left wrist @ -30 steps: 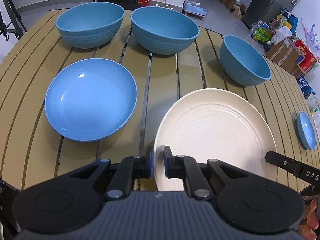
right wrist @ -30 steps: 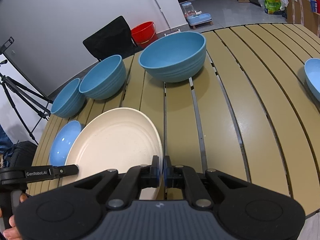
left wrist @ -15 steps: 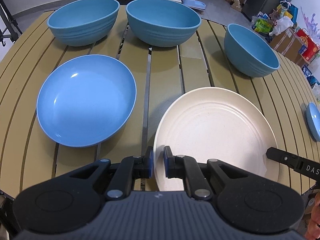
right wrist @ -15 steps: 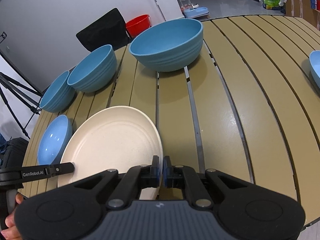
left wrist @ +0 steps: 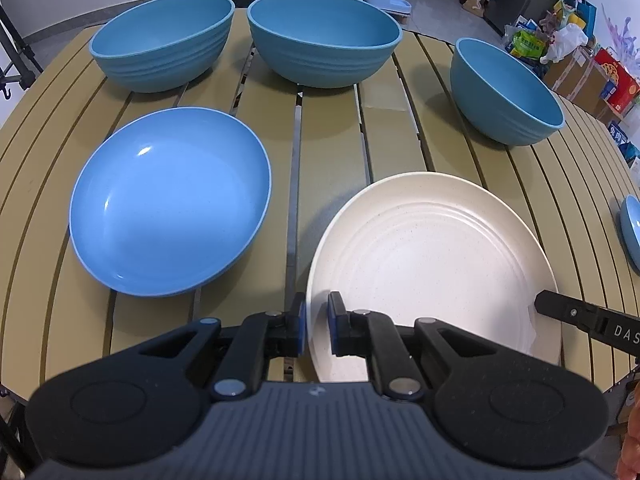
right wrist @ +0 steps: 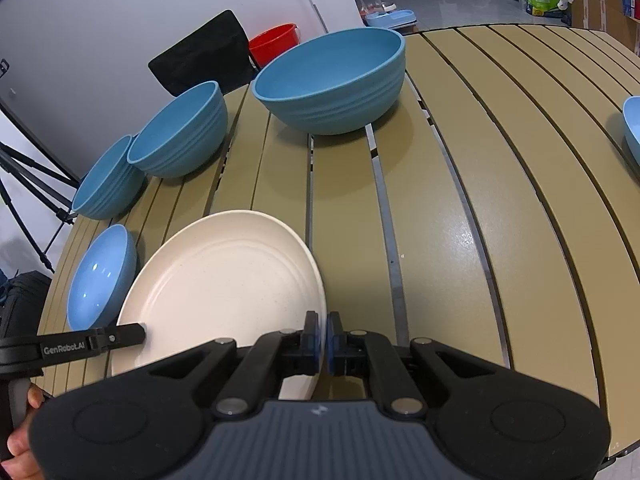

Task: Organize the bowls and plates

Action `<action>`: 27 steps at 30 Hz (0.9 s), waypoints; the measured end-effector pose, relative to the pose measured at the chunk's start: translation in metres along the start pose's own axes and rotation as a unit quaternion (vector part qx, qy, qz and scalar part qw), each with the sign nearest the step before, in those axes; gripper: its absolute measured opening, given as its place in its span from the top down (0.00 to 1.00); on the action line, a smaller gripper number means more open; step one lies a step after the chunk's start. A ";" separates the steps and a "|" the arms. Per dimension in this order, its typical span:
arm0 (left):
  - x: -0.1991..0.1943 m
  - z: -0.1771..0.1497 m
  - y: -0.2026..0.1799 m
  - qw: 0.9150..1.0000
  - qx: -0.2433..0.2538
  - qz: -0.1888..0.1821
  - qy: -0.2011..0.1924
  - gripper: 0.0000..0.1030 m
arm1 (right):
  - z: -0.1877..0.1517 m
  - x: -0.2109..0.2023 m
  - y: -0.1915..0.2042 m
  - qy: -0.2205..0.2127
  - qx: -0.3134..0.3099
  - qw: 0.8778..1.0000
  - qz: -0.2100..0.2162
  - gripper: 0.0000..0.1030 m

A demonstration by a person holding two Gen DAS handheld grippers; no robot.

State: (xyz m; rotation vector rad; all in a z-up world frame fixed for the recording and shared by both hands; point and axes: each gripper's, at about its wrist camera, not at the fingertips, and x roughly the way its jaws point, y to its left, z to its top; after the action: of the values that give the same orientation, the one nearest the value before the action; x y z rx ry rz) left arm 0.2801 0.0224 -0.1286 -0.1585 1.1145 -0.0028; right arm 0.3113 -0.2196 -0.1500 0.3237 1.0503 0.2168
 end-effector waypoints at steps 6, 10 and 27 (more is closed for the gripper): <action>0.000 0.000 -0.001 1.000 0.004 0.003 -0.002 0.89 | 0.000 0.000 0.000 0.000 -0.001 1.000 -0.001 0.96; 0.000 -0.001 -0.002 1.000 0.007 0.009 -0.004 0.89 | 0.000 -0.002 0.000 -0.004 0.001 1.000 0.002 0.92; -0.034 -0.004 -0.011 0.998 0.021 0.021 -0.053 0.47 | 0.001 -0.027 0.004 -0.035 -0.009 0.999 -0.007 0.36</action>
State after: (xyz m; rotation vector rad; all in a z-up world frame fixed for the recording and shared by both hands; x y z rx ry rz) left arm 0.2630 0.0140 -0.0987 -0.0963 1.0101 0.0199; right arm 0.2992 -0.2249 -0.1260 0.3055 0.9811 0.2008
